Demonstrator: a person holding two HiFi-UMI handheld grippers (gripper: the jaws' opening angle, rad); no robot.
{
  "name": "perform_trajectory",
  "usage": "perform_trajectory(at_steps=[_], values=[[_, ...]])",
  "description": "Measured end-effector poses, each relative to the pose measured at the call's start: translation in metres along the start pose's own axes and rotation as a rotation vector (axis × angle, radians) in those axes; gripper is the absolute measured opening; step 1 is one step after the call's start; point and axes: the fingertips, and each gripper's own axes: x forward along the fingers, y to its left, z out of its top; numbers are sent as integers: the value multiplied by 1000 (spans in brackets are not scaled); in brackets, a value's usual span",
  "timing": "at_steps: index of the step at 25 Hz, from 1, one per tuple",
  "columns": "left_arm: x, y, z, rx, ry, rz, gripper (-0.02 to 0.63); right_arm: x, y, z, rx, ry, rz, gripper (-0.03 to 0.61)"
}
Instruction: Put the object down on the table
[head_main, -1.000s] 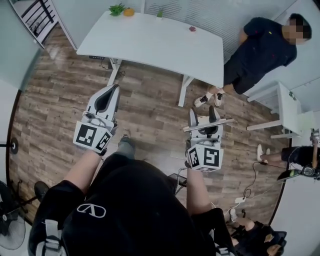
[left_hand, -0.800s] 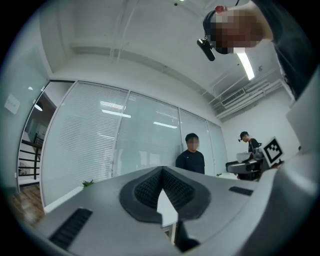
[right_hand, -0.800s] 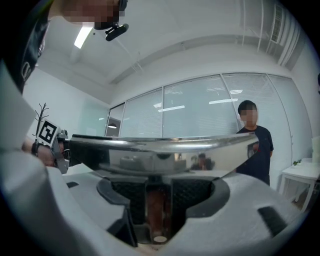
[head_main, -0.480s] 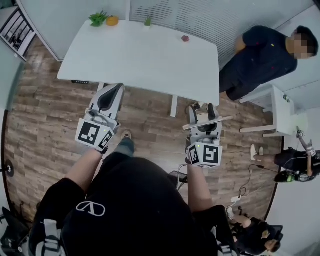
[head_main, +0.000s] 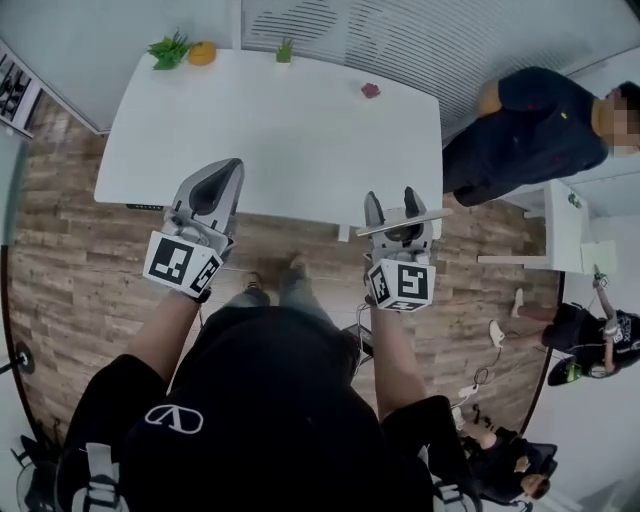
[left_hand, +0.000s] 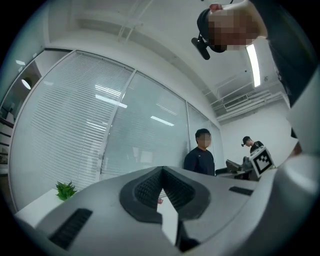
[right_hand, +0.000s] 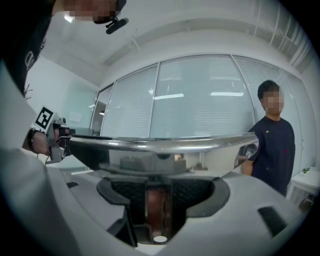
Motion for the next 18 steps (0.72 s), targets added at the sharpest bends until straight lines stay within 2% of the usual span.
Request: perform_trajectory(at_steps=[4, 8, 18], values=[[35, 13, -14, 2, 21, 27, 5, 59, -16, -28, 17, 35, 55, 291], [60, 18, -30, -7, 46, 60, 5, 108, -31, -78, 41, 126, 104, 291], [82, 42, -67, -20, 113, 142, 5, 209, -41, -254, 76, 503, 184, 291]])
